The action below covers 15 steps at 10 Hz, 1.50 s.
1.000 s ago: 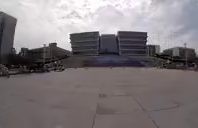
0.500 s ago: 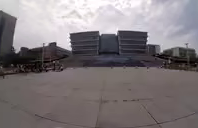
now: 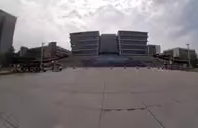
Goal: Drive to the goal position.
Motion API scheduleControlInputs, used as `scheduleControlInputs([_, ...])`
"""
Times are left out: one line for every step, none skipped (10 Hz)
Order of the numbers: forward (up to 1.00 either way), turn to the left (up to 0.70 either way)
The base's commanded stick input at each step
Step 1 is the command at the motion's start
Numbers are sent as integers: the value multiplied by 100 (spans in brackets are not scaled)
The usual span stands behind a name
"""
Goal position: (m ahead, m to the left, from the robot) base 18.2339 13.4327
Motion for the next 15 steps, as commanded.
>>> scheduleControlInputs([67,0])
scheduleControlInputs([67,0])
scheduleControlInputs([67,0])
scheduleControlInputs([67,0])
scheduleControlInputs([67,0])
scheduleControlInputs([67,0])
scheduleControlInputs([67,0])
scheduleControlInputs([67,0])
scheduleControlInputs([67,0])
scheduleControlInputs([67,0])
scheduleControlInputs([67,0])
scheduleControlInputs([67,0])
scheduleControlInputs([67,0])
scheduleControlInputs([67,0])
scheduleControlInputs([67,0])
